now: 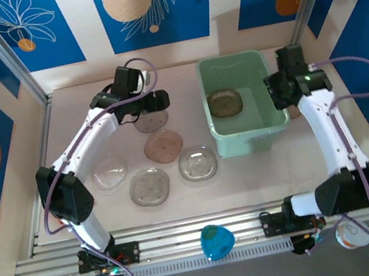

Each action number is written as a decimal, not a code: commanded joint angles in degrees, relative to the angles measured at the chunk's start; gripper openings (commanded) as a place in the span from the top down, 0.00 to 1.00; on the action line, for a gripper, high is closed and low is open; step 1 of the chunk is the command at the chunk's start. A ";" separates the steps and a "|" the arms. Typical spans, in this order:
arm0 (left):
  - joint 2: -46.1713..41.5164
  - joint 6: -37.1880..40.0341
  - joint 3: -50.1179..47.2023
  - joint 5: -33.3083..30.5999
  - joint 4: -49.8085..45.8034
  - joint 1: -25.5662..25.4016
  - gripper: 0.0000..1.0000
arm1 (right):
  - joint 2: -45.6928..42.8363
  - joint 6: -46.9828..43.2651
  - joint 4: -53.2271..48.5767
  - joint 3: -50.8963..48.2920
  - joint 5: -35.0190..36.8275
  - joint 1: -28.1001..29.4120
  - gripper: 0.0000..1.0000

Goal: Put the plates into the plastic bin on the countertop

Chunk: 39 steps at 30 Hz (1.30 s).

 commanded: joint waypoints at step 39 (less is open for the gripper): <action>5.35 2.32 0.78 2.84 1.67 -0.16 0.17 | 31.15 -35.41 -0.58 3.97 -21.84 -28.07 0.45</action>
